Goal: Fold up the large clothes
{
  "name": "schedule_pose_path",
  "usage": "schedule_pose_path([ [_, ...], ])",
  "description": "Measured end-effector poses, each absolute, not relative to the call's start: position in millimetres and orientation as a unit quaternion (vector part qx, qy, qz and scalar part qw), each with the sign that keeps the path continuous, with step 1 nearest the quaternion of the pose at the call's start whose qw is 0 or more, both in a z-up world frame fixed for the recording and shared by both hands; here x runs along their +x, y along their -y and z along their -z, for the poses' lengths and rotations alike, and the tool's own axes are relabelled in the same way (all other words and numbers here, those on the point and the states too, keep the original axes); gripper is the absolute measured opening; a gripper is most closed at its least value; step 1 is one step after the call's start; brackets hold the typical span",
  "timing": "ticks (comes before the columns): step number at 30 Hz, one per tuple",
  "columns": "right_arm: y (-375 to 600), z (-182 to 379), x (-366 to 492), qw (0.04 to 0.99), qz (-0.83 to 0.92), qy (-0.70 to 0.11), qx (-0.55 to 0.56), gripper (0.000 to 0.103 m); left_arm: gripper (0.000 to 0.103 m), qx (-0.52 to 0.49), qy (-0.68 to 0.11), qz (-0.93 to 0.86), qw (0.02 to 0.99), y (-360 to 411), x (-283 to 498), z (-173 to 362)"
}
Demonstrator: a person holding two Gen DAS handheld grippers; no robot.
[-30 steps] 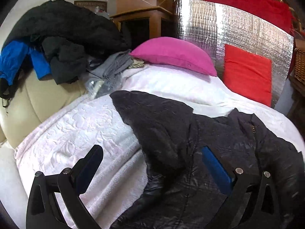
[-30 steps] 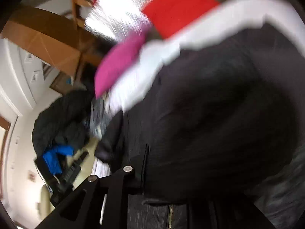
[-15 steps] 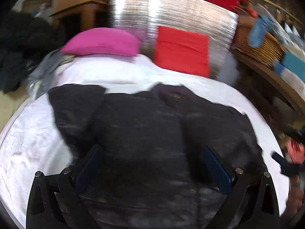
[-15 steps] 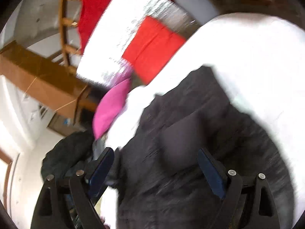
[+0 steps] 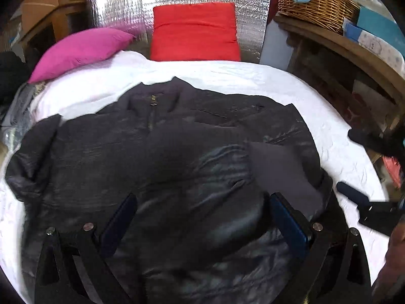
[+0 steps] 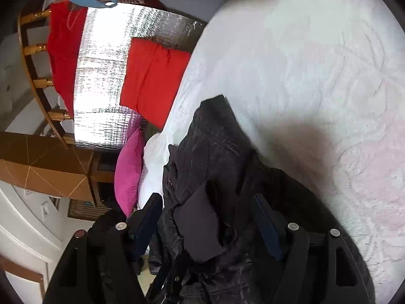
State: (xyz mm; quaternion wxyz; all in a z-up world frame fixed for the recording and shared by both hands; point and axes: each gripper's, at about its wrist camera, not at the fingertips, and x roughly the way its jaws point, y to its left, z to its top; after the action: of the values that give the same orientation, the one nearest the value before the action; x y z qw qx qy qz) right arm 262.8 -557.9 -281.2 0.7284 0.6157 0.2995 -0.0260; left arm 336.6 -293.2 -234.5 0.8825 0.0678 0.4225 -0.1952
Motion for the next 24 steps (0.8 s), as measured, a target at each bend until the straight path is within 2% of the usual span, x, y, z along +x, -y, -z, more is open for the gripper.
schedule_pose_path([
  [2,552,282,268,0.726,0.027,-0.306,0.615,0.075,0.081,0.067,-0.430,0.198,0.878,298,342,242],
  [3,550,284,273,0.725,0.026,-0.308,0.615,0.075,0.075,0.070,-0.431,0.197,0.878,297,343,244],
  [5,548,288,278,0.723,0.025,-0.312,0.616,0.075,0.056,0.076,-0.434,0.204,0.874,298,347,248],
  [10,544,295,283,0.715,0.033,-0.320,0.620,0.075,0.023,0.052,-0.438,0.225,0.869,278,355,237],
  [12,543,295,285,0.718,0.036,-0.324,0.615,0.075,0.021,0.036,-0.442,0.232,0.866,262,358,230],
  [21,540,296,289,0.730,0.047,-0.335,0.594,0.075,0.020,-0.075,-0.455,0.230,0.857,153,379,201],
  [24,540,297,289,0.729,0.049,-0.335,0.594,0.075,0.037,-0.098,-0.453,0.180,0.867,103,385,197],
])
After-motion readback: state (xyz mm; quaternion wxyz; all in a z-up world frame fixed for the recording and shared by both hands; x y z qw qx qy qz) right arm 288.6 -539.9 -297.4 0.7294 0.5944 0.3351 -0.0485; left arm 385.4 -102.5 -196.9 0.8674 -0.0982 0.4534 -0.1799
